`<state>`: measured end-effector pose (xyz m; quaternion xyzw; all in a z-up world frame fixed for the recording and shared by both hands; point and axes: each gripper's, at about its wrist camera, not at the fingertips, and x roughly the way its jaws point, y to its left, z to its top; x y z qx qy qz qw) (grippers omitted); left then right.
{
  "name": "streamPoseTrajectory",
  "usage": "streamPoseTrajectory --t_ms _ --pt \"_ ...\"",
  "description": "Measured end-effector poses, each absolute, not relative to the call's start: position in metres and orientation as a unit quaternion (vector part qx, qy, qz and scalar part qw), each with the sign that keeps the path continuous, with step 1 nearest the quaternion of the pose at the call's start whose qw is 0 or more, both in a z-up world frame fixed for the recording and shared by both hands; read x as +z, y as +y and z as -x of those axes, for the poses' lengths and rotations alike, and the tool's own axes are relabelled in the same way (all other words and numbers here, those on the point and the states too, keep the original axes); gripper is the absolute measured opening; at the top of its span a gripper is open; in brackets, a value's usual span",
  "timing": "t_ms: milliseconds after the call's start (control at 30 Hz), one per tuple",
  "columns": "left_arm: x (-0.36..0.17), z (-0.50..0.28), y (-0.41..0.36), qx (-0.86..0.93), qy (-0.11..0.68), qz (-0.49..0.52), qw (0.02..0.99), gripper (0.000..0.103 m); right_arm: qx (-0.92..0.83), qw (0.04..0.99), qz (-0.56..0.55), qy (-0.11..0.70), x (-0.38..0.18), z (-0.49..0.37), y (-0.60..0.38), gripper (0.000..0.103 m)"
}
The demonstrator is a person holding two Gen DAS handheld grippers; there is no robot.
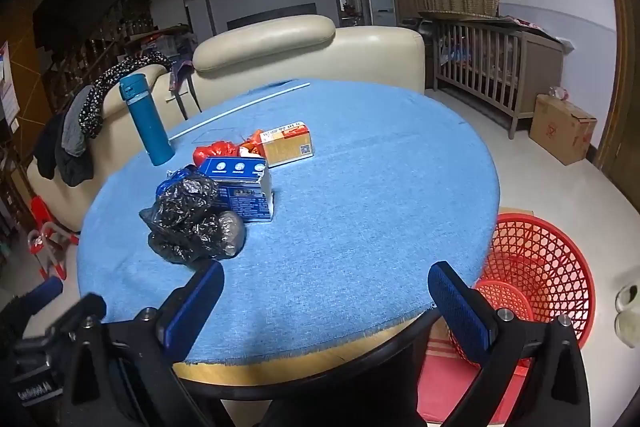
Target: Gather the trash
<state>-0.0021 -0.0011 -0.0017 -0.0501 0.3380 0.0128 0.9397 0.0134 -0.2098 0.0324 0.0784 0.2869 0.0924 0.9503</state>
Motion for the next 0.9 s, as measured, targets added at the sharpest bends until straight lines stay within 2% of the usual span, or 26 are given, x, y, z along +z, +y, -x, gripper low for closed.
streamPoseTrajectory --t_ms 633,900 --pt "-0.008 0.024 -0.008 -0.008 0.325 0.041 0.945 0.103 0.096 0.954 -0.065 0.275 0.034 -0.004 -0.206 0.103" --pt "0.001 0.033 0.008 -0.017 0.306 0.096 0.947 0.103 0.099 0.954 -0.059 0.276 0.03 -0.003 -0.203 0.103"
